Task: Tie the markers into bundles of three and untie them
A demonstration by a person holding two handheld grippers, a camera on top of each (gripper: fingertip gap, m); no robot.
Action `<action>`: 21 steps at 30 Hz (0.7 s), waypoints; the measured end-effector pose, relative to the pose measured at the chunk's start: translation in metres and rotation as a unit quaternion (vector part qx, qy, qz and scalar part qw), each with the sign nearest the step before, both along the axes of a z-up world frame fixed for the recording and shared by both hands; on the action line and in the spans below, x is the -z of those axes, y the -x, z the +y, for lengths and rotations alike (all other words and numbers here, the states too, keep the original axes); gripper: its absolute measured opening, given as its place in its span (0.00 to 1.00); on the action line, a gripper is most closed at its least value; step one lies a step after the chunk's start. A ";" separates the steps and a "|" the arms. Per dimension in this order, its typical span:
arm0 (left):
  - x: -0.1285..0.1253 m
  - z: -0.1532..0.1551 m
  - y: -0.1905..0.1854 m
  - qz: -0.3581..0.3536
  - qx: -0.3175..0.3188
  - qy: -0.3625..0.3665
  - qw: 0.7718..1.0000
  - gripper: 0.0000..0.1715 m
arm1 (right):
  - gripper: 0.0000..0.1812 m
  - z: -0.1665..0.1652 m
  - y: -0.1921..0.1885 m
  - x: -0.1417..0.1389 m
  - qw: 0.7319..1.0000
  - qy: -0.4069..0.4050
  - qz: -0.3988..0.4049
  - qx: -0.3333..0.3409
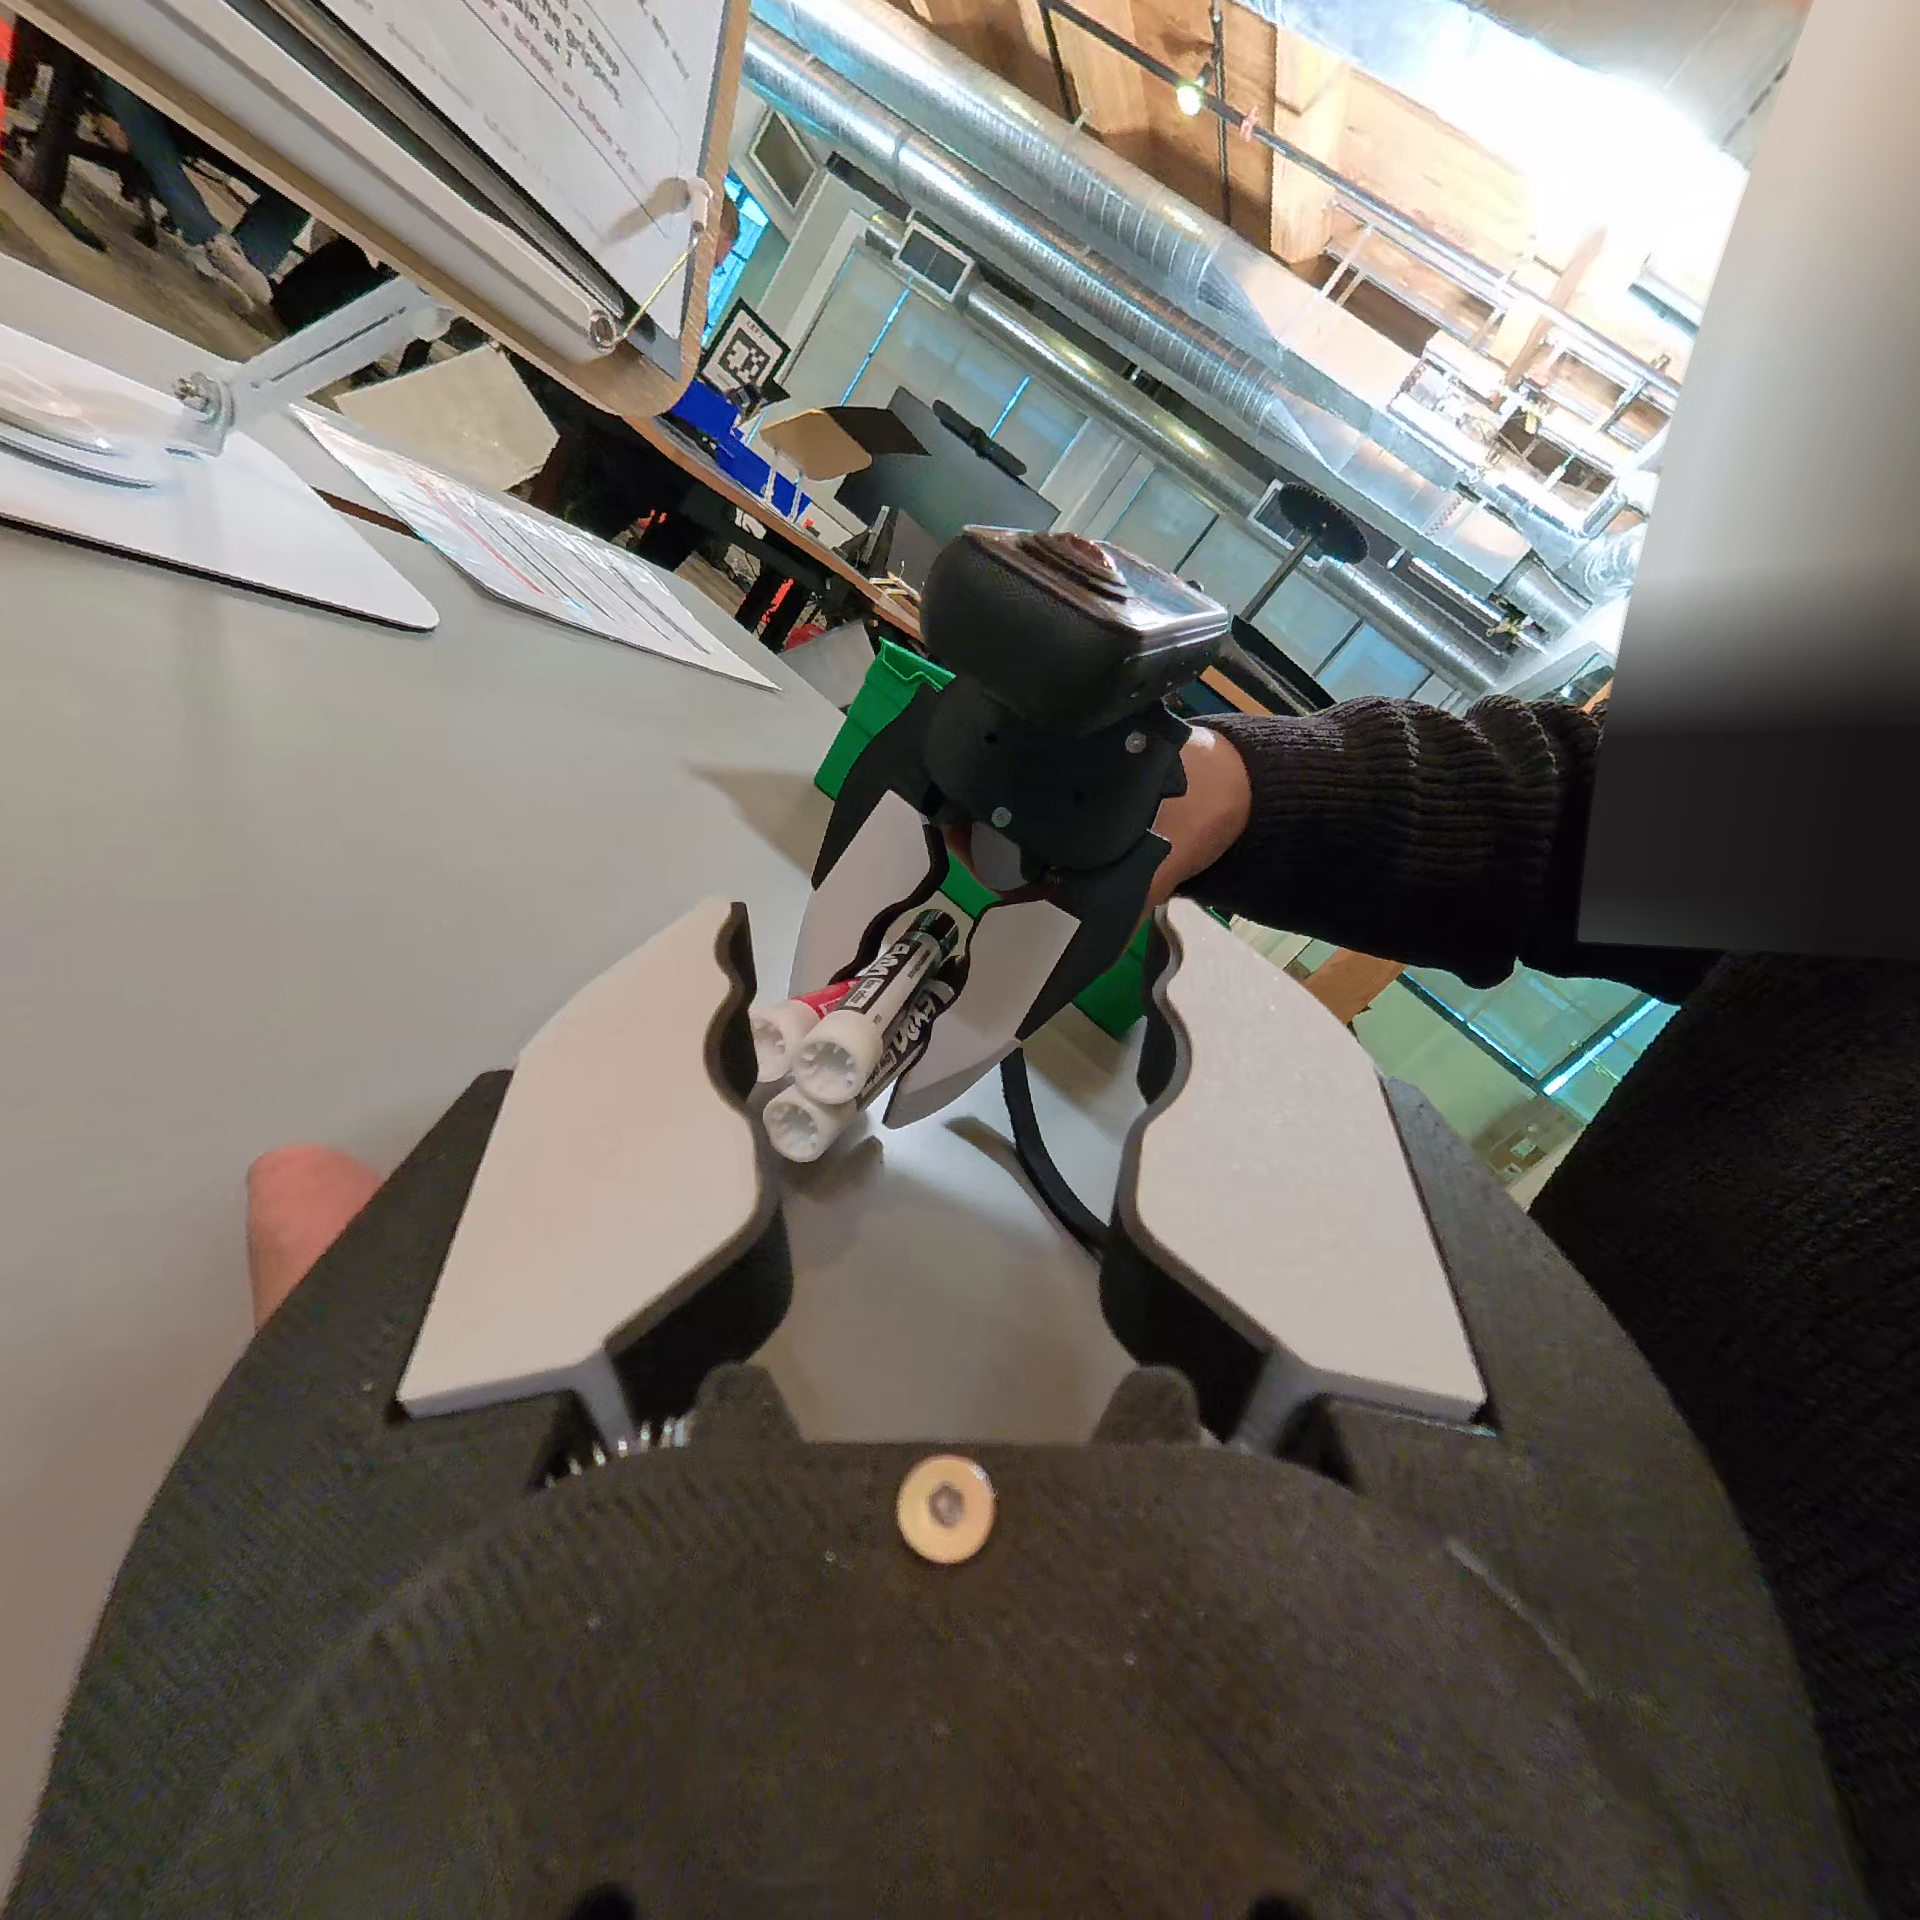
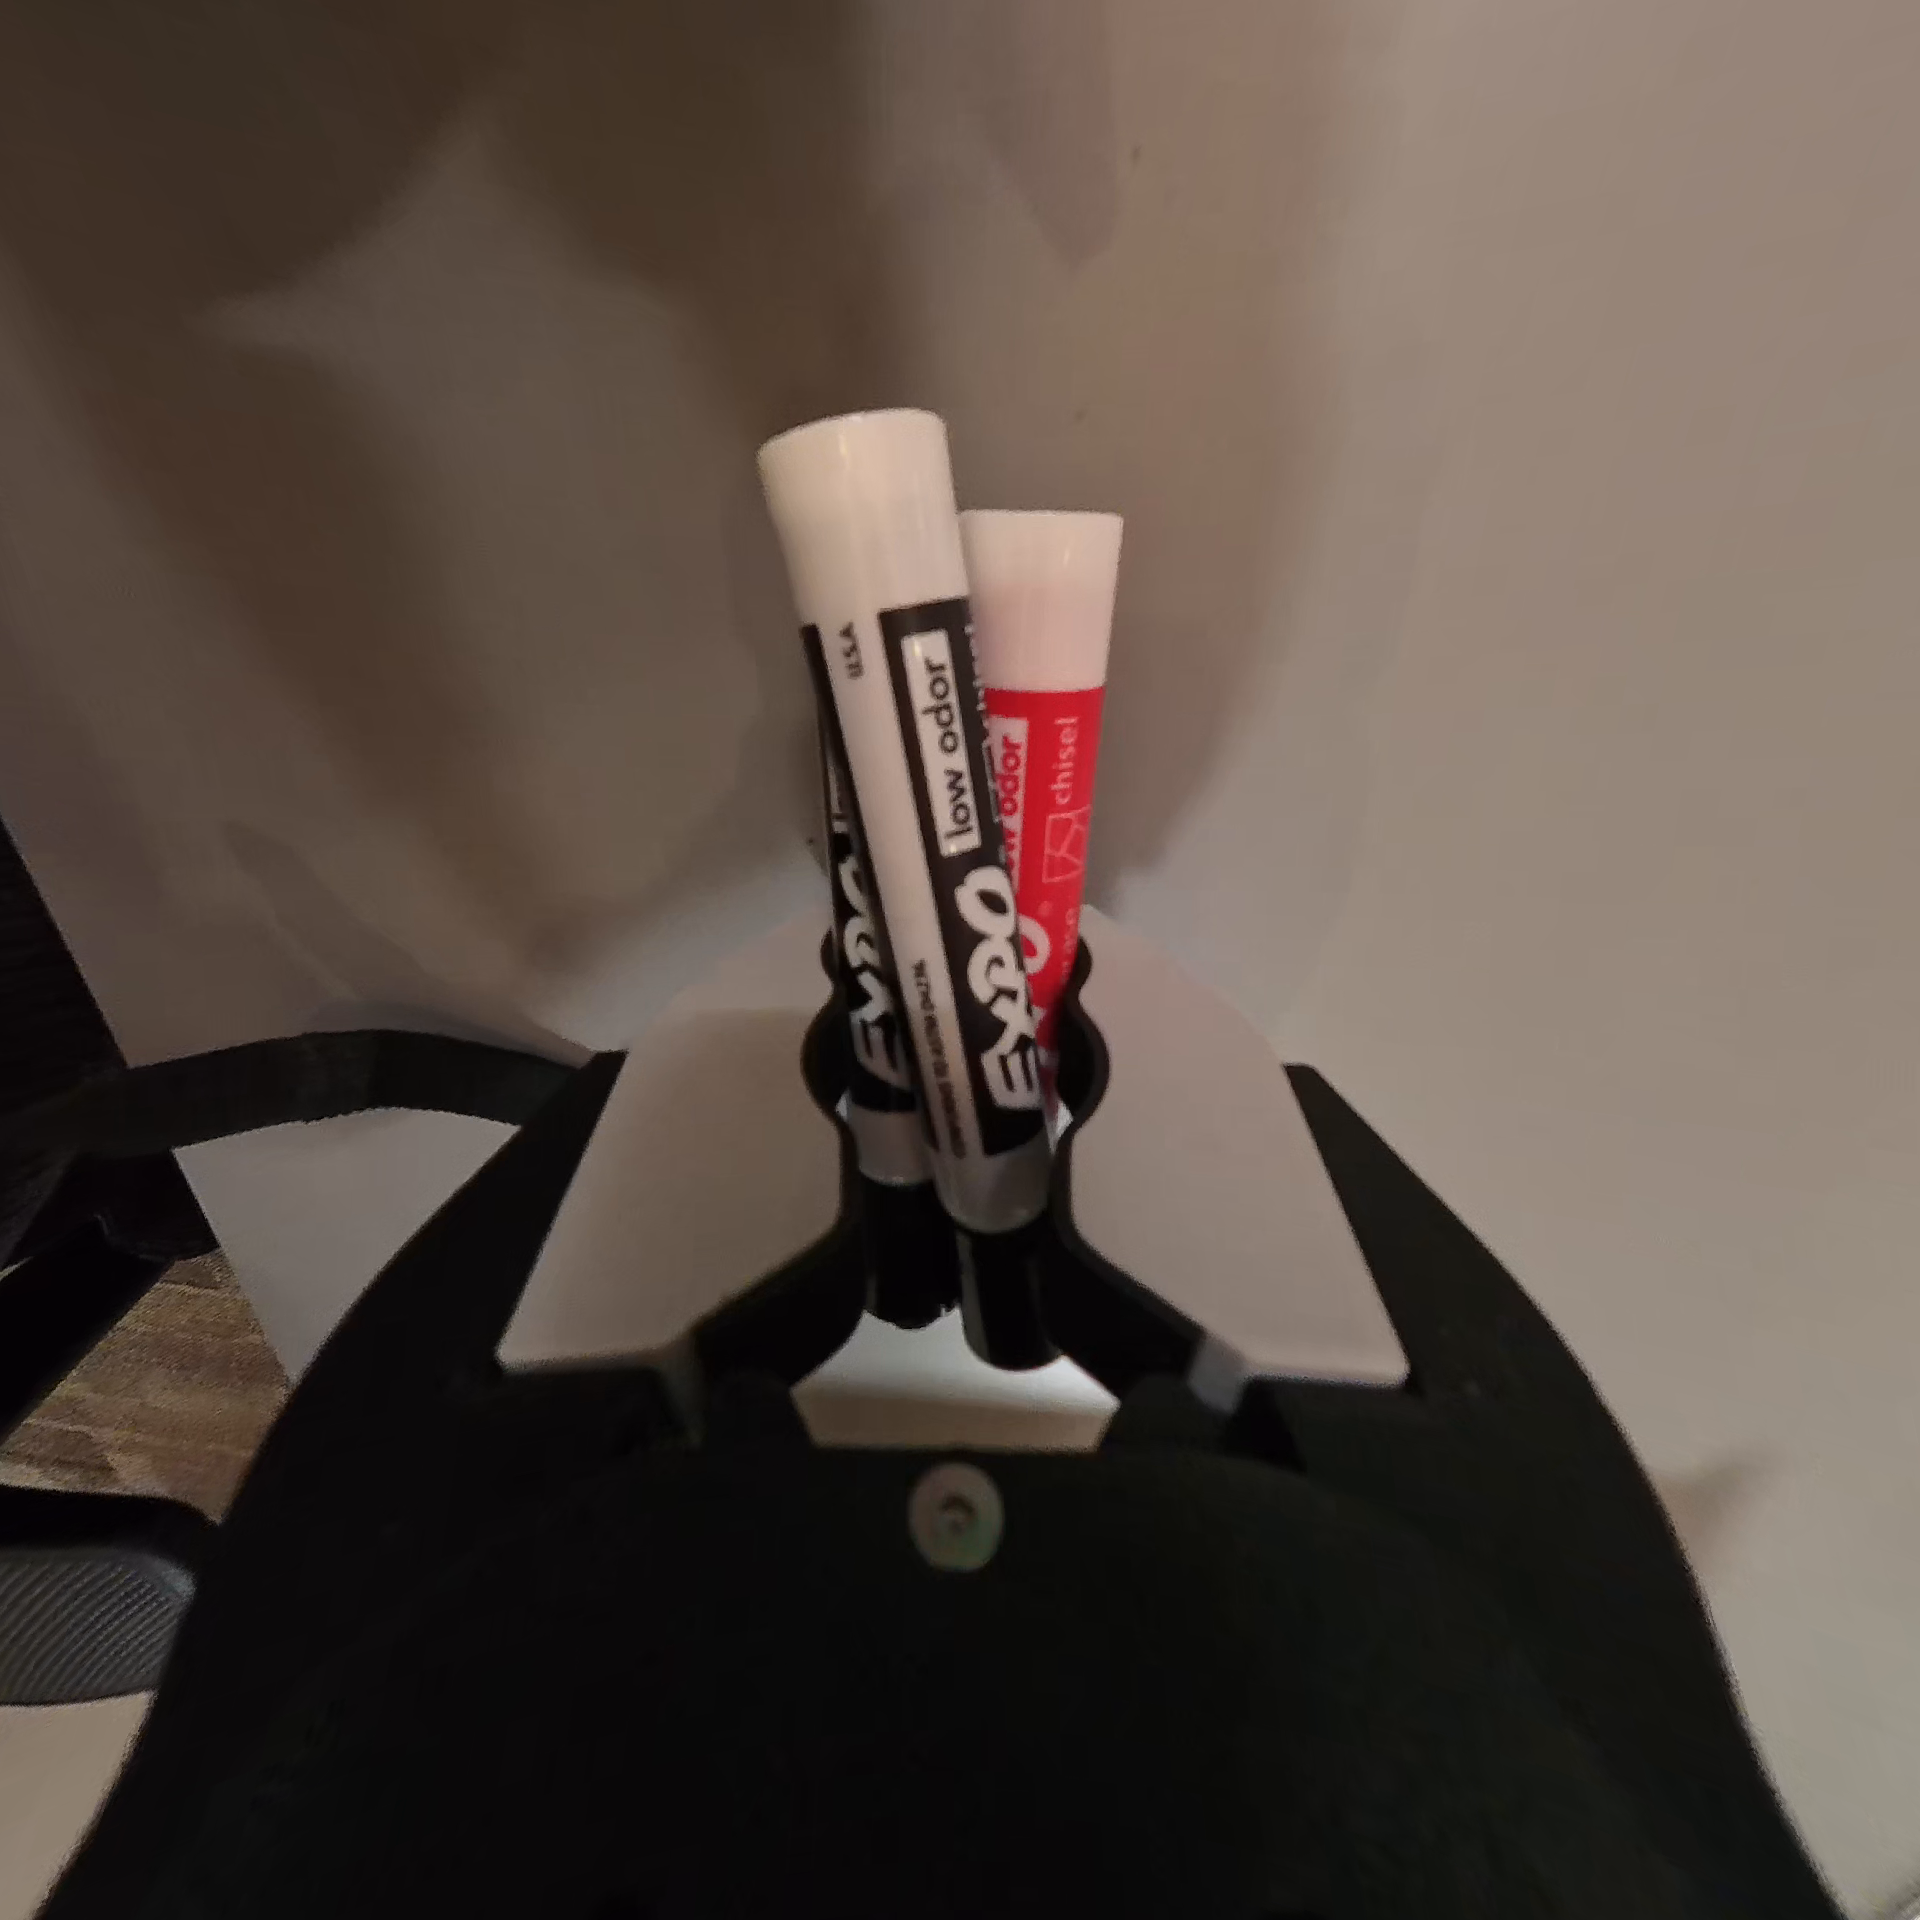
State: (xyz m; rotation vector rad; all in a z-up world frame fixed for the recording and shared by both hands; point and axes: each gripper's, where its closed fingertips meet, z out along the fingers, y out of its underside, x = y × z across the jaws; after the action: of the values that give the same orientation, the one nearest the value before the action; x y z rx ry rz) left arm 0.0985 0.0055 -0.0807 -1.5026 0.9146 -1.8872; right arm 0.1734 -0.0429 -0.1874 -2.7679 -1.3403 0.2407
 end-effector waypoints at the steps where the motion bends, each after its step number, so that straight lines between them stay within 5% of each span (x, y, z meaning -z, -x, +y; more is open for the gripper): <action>1: 0.000 0.000 0.000 -0.001 -0.001 0.000 1.000 0.42 | 0.20 0.001 0.000 0.000 1.000 -0.005 -0.001 -0.003; 14: 0.000 0.003 0.000 -0.003 -0.003 0.005 1.000 0.43 | 0.25 -0.003 -0.007 -0.004 1.000 -0.019 -0.007 0.009; 21: -0.001 0.005 0.001 -0.007 -0.010 0.007 1.000 0.42 | 0.28 -0.007 -0.012 -0.043 0.994 -0.061 0.047 0.080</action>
State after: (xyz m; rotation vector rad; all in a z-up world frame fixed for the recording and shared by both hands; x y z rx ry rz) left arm 0.0975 0.0104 -0.0800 -1.4988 0.8777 -1.8912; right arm 0.1858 -0.0494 -0.1447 -2.7065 -1.0690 0.2683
